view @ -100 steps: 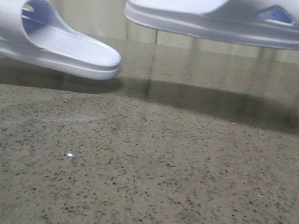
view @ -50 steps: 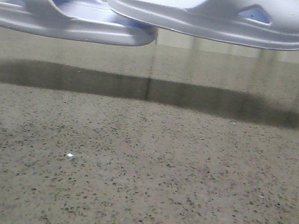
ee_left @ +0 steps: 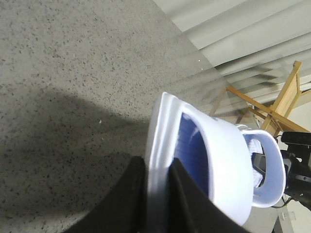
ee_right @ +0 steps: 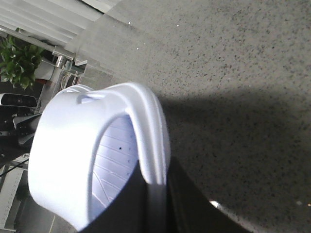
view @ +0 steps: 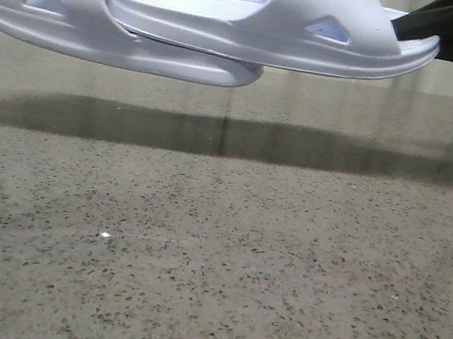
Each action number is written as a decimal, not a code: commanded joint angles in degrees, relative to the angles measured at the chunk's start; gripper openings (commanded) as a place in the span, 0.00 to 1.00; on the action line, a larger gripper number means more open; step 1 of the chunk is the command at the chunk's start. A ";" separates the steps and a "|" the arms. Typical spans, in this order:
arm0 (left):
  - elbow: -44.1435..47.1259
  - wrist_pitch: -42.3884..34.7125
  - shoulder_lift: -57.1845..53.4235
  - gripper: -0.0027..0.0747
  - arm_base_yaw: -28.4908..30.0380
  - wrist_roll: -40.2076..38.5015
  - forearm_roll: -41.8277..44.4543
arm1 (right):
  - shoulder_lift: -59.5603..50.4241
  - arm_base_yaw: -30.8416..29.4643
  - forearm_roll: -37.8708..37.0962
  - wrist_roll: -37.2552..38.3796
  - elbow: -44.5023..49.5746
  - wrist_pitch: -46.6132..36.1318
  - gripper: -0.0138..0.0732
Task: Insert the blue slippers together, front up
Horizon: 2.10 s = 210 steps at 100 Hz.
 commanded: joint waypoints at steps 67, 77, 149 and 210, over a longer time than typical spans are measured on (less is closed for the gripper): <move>-1.49 5.79 0.34 0.05 -4.29 -0.91 -4.62 | 13.45 19.85 6.29 -0.86 -16.47 0.04 0.05; -1.49 5.79 0.48 0.05 -4.68 -0.19 -4.78 | 13.35 19.54 5.41 -0.86 -16.47 0.17 0.05; -1.49 -0.51 0.48 0.05 0.33 2.77 -4.23 | 8.50 -1.84 -5.27 2.84 -16.25 13.18 0.40; -1.59 -13.61 0.48 0.42 -12.83 17.19 -4.43 | 4.57 -4.40 -14.87 7.16 -16.25 13.18 0.39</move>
